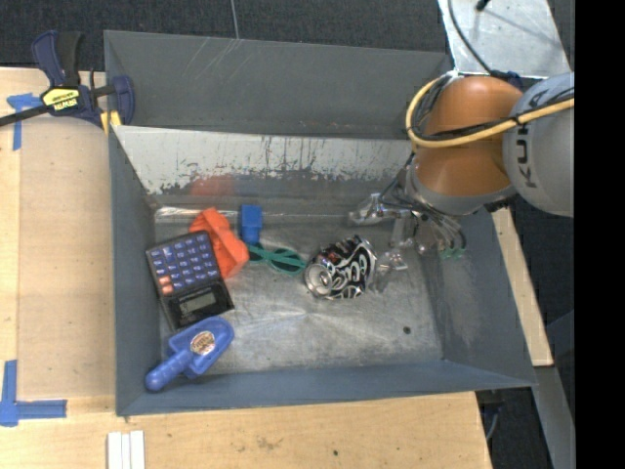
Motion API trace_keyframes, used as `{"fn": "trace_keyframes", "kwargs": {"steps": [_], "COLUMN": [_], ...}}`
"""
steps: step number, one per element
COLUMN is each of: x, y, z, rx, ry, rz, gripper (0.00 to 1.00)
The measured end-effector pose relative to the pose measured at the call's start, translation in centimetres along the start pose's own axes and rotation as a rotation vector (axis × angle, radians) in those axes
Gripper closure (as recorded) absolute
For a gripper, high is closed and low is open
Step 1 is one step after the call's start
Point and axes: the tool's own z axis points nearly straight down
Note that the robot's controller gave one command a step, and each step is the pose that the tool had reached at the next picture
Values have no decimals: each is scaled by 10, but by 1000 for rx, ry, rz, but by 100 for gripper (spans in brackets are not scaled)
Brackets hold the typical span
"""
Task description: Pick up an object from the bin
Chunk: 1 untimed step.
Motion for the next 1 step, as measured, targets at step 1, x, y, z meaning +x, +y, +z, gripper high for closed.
{"fn": "trace_keyframes", "kwargs": {"steps": [1], "x": [0], "y": [10], "z": [51], "rx": [0], "ry": [2], "rz": [72], "gripper": [0]}}
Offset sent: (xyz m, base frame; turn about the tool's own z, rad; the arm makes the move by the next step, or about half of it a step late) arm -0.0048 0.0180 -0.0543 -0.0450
